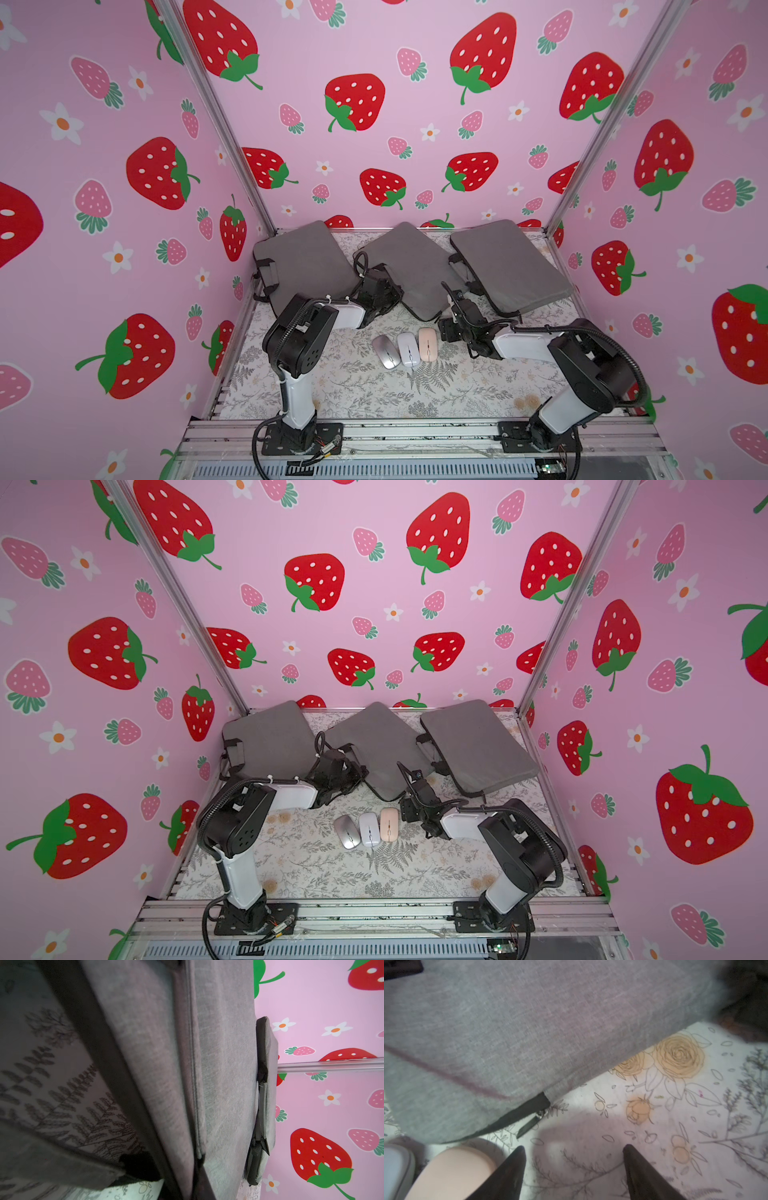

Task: Put the mouse into the laptop bag
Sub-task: Unzip the zipper on the zippered laptop bag.

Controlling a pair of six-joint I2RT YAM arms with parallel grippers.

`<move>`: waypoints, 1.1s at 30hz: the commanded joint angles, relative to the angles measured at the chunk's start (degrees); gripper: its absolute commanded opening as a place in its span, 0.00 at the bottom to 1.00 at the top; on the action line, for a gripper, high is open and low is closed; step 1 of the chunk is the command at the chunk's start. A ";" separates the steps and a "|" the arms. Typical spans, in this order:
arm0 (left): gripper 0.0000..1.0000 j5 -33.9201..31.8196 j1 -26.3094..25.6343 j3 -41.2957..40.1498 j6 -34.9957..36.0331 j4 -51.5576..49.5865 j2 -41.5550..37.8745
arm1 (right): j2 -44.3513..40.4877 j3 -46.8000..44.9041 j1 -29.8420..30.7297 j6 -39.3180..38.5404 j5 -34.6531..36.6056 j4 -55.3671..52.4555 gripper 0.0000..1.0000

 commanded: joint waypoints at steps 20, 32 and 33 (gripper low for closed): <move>0.00 0.18 -1.04 1.15 -1.03 -0.44 -3.86 | 7.01 5.11 1.46 2.74 1.43 -1.01 0.35; 0.00 -2.06 -1.24 0.06 -4.14 1.99 -2.05 | -2.18 1.81 2.36 -1.03 -5.67 -0.75 0.00; 0.00 -2.65 -1.45 -0.10 -4.57 2.12 -1.94 | -3.05 1.97 2.92 -1.71 -6.62 -1.09 0.00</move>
